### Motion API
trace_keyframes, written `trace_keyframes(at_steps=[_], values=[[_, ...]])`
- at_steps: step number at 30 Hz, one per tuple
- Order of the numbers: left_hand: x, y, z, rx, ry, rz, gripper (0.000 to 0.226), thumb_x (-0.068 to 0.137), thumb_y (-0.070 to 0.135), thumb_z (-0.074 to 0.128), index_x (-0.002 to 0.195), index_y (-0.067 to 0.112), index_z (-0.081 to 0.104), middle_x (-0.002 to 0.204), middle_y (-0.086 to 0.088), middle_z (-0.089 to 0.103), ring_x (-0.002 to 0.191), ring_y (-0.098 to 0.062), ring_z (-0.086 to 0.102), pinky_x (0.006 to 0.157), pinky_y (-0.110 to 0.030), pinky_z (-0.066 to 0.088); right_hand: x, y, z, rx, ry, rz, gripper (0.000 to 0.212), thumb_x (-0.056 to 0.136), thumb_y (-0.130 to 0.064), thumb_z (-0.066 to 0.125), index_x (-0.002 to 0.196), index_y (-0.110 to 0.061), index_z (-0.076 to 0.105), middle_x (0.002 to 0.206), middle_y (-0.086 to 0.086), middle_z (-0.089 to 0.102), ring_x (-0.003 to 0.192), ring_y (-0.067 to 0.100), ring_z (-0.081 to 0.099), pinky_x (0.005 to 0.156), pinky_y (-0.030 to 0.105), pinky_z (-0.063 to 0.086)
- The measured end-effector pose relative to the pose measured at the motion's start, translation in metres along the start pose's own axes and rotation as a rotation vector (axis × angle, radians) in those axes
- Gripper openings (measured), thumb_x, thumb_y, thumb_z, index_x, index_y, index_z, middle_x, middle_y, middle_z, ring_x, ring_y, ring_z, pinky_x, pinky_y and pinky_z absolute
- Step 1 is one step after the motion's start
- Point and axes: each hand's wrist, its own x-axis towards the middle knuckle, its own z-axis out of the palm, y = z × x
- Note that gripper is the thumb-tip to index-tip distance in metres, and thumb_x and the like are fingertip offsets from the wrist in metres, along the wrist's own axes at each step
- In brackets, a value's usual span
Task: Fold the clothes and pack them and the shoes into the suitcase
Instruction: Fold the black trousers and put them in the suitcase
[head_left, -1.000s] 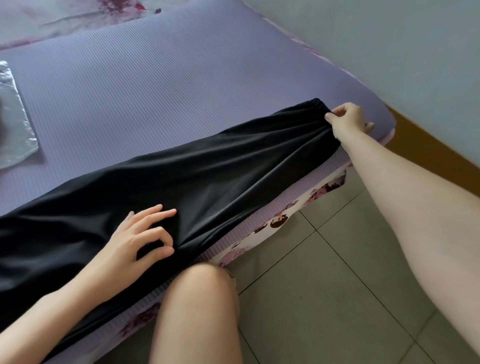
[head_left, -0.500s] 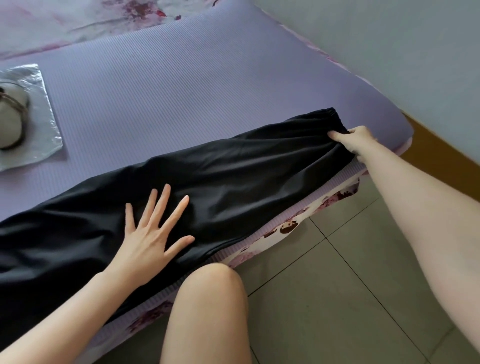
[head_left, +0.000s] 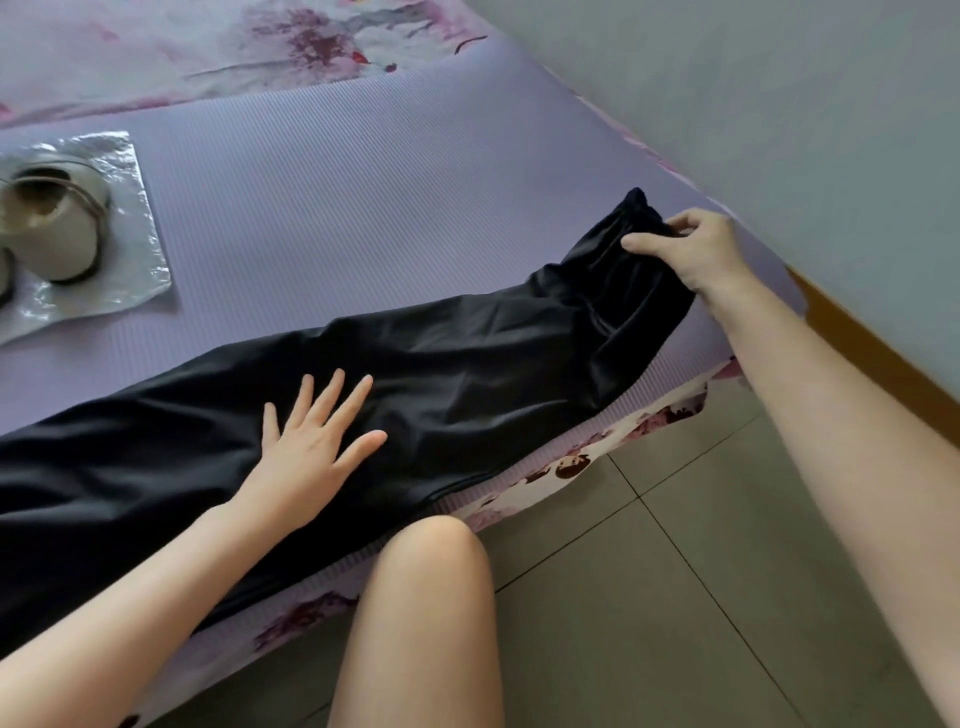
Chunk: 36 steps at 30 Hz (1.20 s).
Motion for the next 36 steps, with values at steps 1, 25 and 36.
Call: trace_keyframes(at_steps=[1,25,36], values=[[-0.003,0.001,-0.005,-0.06,0.04,-0.003,0.069,0.084,0.065,0.019,0.147,0.044,0.002,0.158,0.008,-0.002,0.144,-0.012,-0.013,0.116,-0.047,-0.007,-0.014,-0.01,0.01,0.008,-0.021,-0.022,0.032,0.069,-0.027,0.082,0.084,-0.017,0.057,0.083,-0.001,0.062,0.084,0.02,0.064,0.079,0.035,0.053],[0.064,0.056,-0.037,-0.641,0.269,-0.346,0.035,0.083,0.04,0.066,0.109,0.017,0.063,0.106,0.002,0.061,0.096,-0.014,0.057,0.079,-0.028,0.044,-0.202,0.04,0.156,-0.316,-0.093,-0.626,0.014,0.081,-0.018,0.071,0.094,-0.016,0.072,0.1,-0.003,0.068,0.1,0.014,0.06,0.086,0.035,0.052],[0.059,0.041,-0.05,-0.377,0.32,-0.305,0.034,0.082,0.037,0.063,0.113,0.024,0.062,0.113,0.002,0.063,0.113,-0.021,0.052,0.099,-0.038,0.038,-0.209,0.053,0.143,-0.078,-0.129,-0.529,0.023,0.09,-0.031,0.059,0.103,-0.017,0.072,0.117,-0.006,0.064,0.111,0.005,0.054,0.098,0.021,0.041]])
